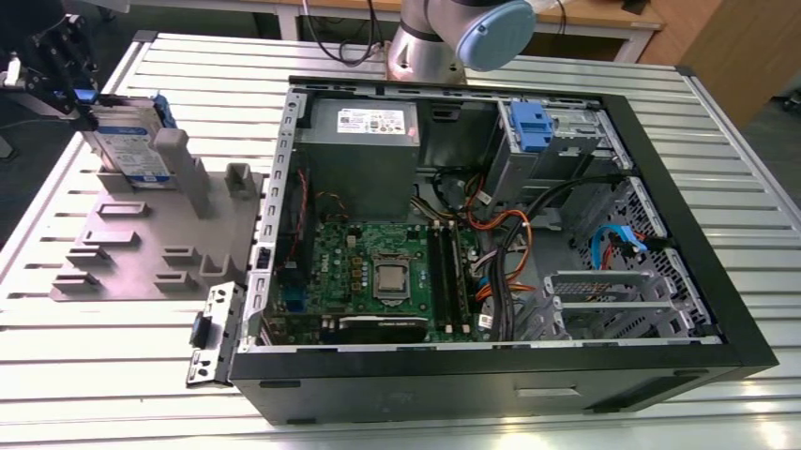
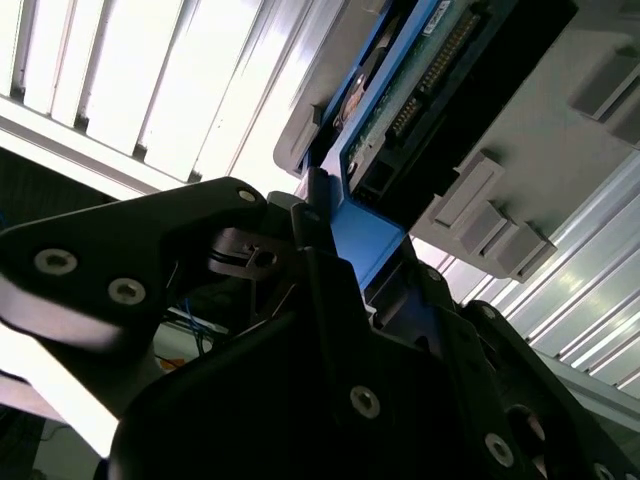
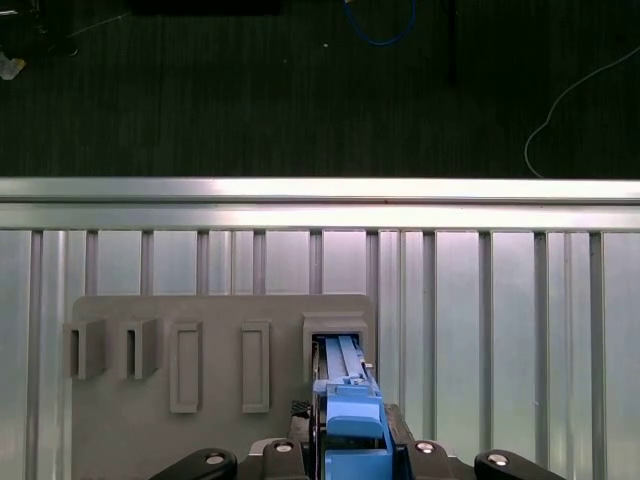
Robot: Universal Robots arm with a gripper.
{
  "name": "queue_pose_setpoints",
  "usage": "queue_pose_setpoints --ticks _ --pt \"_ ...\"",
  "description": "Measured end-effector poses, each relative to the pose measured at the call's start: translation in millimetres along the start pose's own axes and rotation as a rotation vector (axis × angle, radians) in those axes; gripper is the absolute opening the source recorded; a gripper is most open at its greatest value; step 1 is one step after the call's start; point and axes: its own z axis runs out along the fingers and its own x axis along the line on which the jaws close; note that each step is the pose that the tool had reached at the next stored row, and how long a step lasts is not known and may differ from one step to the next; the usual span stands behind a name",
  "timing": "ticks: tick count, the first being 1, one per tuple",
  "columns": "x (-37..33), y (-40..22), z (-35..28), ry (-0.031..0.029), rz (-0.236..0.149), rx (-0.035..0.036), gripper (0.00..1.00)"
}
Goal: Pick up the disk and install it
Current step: 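Pick up the disk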
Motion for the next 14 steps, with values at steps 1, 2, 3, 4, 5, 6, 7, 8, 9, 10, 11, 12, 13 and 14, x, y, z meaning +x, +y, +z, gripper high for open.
queue_pose_setpoints --ticks 1,2,3,4,5,6,7,8,9,10,11,12,13,14 --pt "0.0 0.0 0.0 0.0 0.0 0.0 0.37" --pt "0.0 0.0 0.0 -0.0001 0.0 0.0002 0.37" --pt "0.0 0.0 -0.3 -0.0001 0.0 0.0003 0.37" --pt "0.0 0.0 -0.7 -0.0002 0.0 0.0003 0.37" --pt "0.0 0.0 -1.1 -0.0001 0.0 0.0002 0.37" --pt "-0.1 0.0 -1.9 0.0 0.0 0.0 0.37" --pt "-0.1 0.0 -2.4 -0.0001 0.0 0.0001 0.37" --pt "0.0 0.0 -3.0 -0.0001 0.0 0.0002 0.37" --pt "-0.1 0.0 -3.8 0.0 0.0 0.0001 0.37" --pt "-0.1 0.0 -4.5 0.0 0.0 0.0001 0.37" --pt "-0.1 0.0 -4.9 0.0 0.0 0.0002 0.37" --pt "-0.1 0.0 -4.8 -0.0001 0.0 0.0003 0.37" --pt "-0.1 0.0 -4.8 -0.0002 0.0 0.0004 0.37" --pt "-0.1 0.0 -5.0 -0.0002 0.0 0.0003 0.37"
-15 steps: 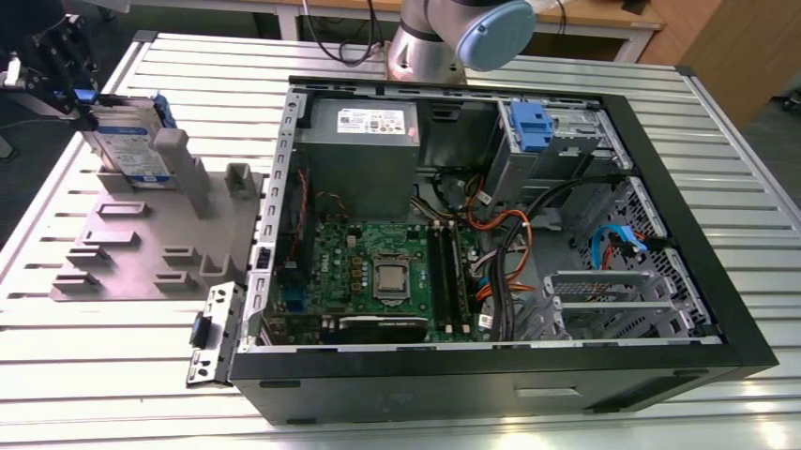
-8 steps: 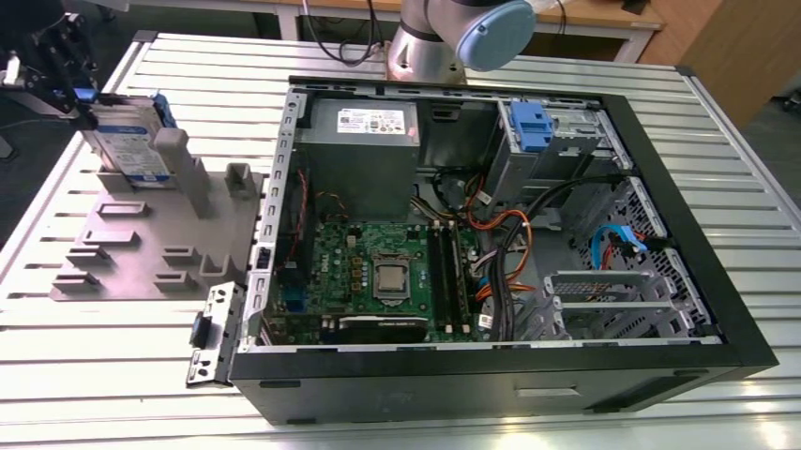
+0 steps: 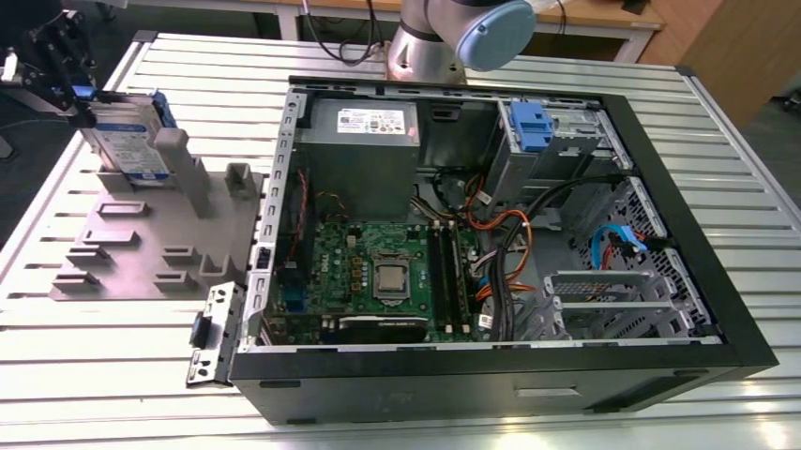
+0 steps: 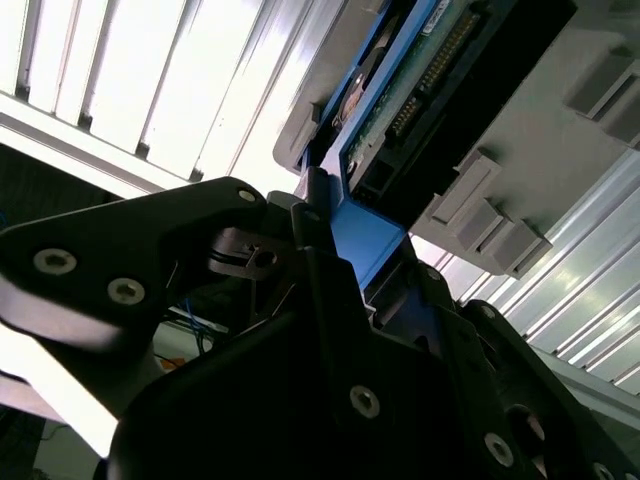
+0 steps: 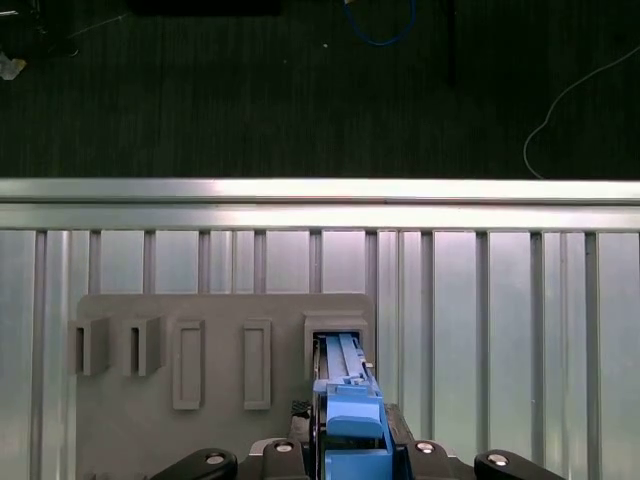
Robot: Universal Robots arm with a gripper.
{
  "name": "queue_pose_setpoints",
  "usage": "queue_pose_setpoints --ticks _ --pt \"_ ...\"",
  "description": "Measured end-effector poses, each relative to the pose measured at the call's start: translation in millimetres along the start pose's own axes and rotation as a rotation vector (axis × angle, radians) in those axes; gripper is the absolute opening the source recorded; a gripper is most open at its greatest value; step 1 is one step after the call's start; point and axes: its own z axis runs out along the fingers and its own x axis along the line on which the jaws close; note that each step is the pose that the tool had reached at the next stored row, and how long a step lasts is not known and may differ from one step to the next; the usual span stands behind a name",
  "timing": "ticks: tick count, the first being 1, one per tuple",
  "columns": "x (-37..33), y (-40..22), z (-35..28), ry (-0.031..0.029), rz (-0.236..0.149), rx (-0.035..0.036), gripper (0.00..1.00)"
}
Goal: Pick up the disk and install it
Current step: 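Pick up the disk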
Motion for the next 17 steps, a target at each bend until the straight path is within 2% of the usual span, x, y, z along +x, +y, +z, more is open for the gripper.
queue_pose_setpoints --ticks 2,4,17 --pt "0.0 0.0 -0.2 0.0001 0.0 -0.0002 0.37" --pt "0.0 0.0 -4.6 0.0001 0.0 -0.0002 0.37" --pt "-0.1 0.1 -7.5 0.0004 0.0 -0.0008 0.37"
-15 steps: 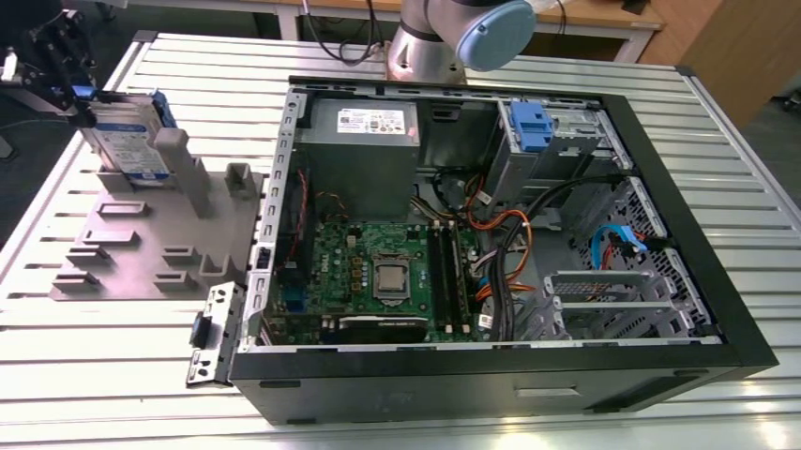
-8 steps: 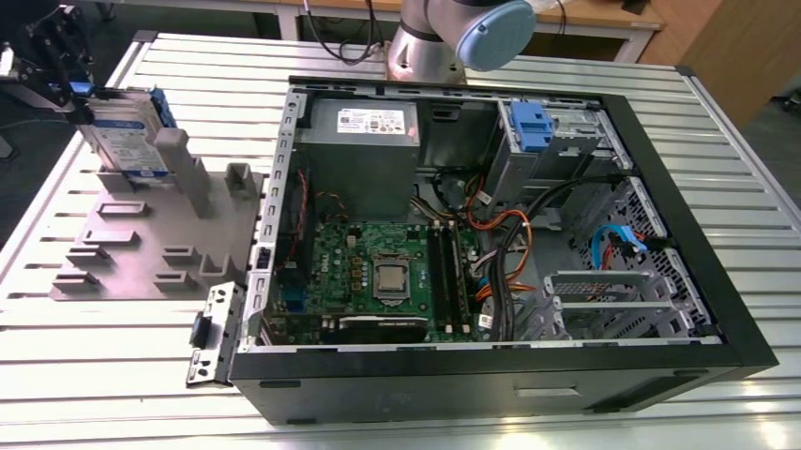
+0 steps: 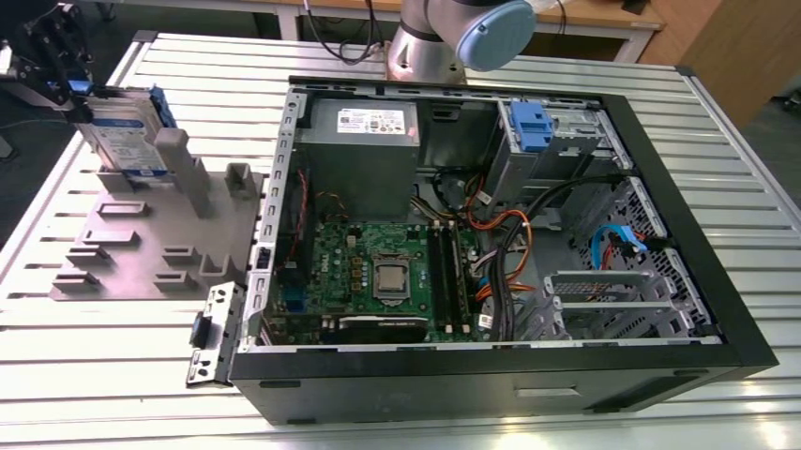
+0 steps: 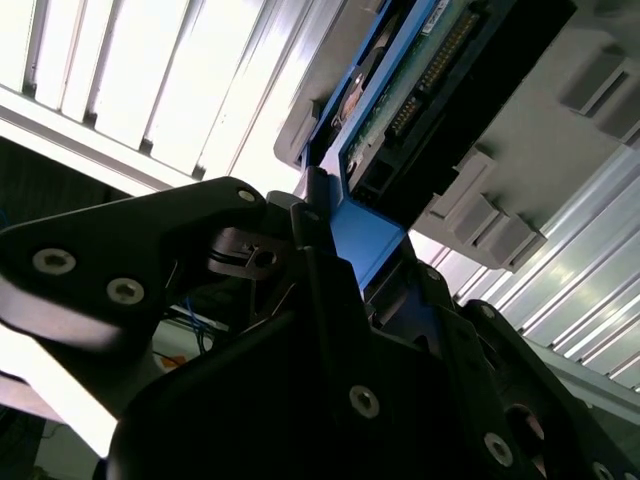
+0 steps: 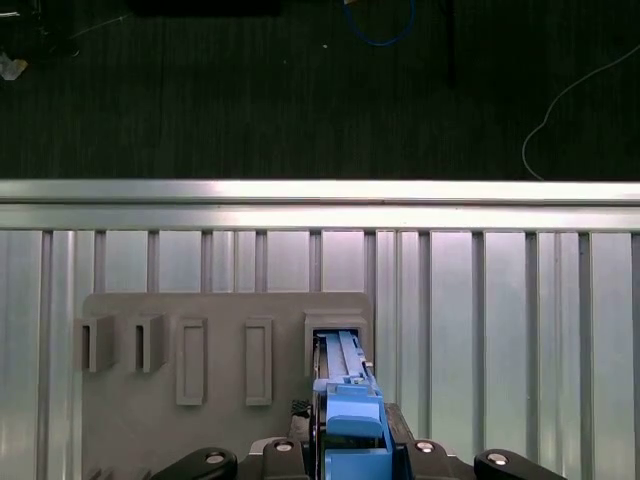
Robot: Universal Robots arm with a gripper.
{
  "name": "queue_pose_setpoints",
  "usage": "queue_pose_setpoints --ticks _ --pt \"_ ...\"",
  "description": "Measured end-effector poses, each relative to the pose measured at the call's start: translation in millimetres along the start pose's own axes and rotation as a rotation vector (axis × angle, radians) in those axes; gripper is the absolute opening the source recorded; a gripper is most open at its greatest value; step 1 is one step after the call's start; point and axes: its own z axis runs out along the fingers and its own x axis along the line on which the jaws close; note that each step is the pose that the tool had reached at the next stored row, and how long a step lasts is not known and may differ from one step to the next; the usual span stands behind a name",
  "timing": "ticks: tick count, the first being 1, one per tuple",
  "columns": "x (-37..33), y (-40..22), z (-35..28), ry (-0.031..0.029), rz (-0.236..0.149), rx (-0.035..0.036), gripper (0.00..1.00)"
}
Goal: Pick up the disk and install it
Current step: 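Pick up the disk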
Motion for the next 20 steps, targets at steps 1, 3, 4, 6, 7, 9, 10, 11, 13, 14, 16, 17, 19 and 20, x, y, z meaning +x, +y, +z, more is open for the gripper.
queue_pose_setpoints --ticks 1,3,4,6,7,9,10,11,13,14,16,17,19,20 --pt "0.0 0.0 -0.5 -0.0001 0.0 0.0003 0.37" --pt "0.0 0.0 -2.0 -0.0002 0.0 0.0004 0.37" --pt "0.0 0.0 -2.5 -0.0002 0.0 0.0004 0.37" --pt "0.0 0.0 -3.5 -0.0003 0.0 0.0006 0.37" --pt "-0.1 0.0 -4.2 -0.0002 0.0 0.0005 0.37" --pt "0.0 0.0 -5.2 -0.0002 0.0 0.0006 0.37" --pt "-0.1 0.0 -5.7 -0.0002 0.0 0.0006 0.37" --pt "-0.1 0.0 -6.3 -0.0002 0.0 0.0005 0.37" --pt "-0.1 0.0 -7.1 -0.0003 0.0 0.0007 0.37" --pt "-0.1 0.0 -7.2 -0.0004 0.0 0.0008 0.37" --pt "-0.1 0.0 -9.9 -0.0003 0.0 0.0006 0.37" --pt "-0.1 0.0 -10.0 -0.0003 0.0 0.0006 0.37" --pt "-0.1 0.0 -10.3 -0.0002 0.0 0.0005 0.37" --pt "-0.1 0.0 -10.5 -0.0002 0.0 0.0005 0.37"
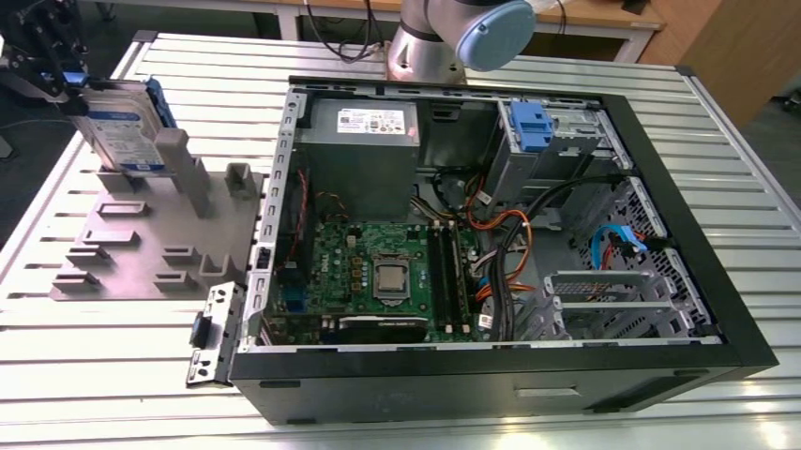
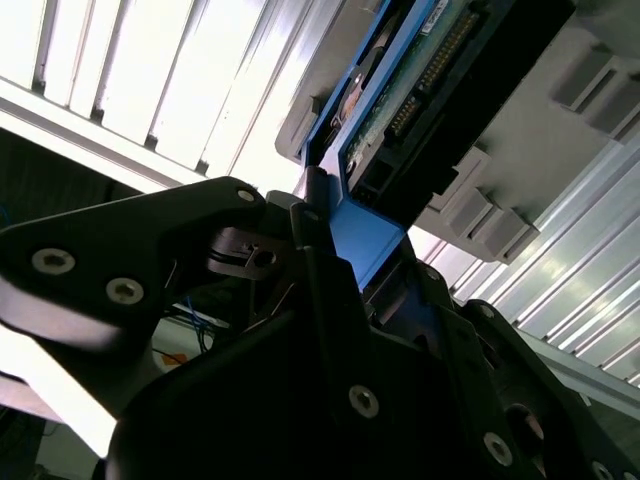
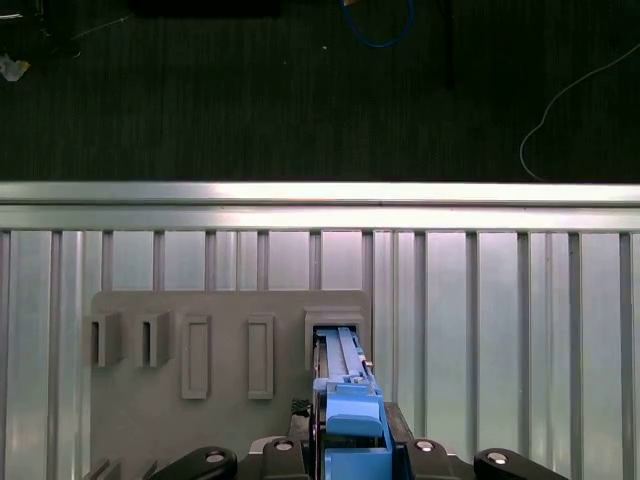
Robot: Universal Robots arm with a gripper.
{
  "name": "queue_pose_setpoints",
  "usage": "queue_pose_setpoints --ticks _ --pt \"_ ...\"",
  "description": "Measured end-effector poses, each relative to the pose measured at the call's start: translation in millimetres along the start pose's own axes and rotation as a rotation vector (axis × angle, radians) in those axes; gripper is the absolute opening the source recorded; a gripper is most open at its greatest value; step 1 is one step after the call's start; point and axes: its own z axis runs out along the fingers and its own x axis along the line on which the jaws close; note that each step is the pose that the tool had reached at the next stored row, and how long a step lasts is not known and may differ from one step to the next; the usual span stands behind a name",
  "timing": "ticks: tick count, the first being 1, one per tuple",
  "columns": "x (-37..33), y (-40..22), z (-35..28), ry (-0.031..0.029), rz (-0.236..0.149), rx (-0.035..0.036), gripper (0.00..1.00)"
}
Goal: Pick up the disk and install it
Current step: 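Pick up the disk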
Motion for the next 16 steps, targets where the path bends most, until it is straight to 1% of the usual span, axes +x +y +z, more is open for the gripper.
queue_pose_setpoints --ticks 14,16 --pt "0.0 0.0 -2.9 -0.0001 0.0 0.0002 0.37" --pt "-0.1 0.0 -4.8 0.0 0.0 0.0001 0.37"
